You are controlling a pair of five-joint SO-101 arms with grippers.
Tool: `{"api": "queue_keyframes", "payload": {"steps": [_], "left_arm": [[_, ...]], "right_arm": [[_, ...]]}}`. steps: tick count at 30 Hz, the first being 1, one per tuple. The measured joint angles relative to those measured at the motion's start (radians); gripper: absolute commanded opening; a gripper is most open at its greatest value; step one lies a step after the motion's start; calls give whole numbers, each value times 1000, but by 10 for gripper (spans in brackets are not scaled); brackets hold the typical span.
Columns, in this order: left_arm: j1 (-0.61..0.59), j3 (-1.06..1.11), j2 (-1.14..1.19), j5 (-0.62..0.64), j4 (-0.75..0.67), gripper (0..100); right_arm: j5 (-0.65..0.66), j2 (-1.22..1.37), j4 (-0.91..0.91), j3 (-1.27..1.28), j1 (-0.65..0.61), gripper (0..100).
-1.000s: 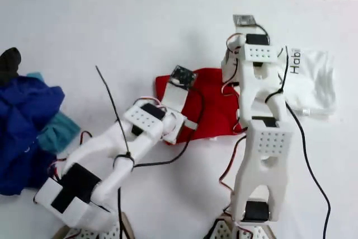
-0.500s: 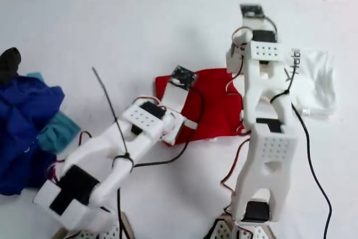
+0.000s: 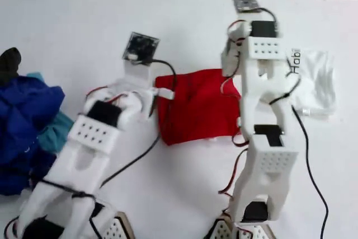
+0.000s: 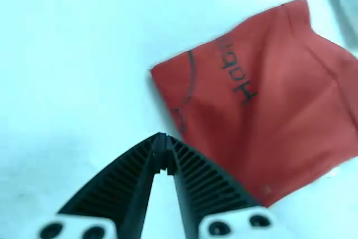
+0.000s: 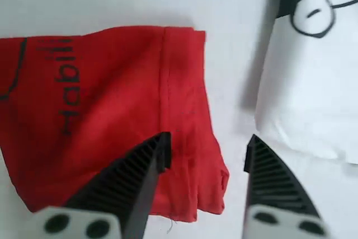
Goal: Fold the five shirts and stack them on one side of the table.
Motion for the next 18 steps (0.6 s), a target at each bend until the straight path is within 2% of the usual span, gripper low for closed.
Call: {"api": "queue_keyframes", "payload": {"steps": [5, 12, 18], "left_arm": [[-68, 103, -94, -48, 0, 27], [-195, 186, -203, -51, 0, 27], [-207, 216, -256, -51, 0, 27]], "right_arm": [[0, 95, -32, -2, -57, 226], [5, 195, -61, -2, -52, 227], [28, 232, -66, -2, -52, 227]]}}
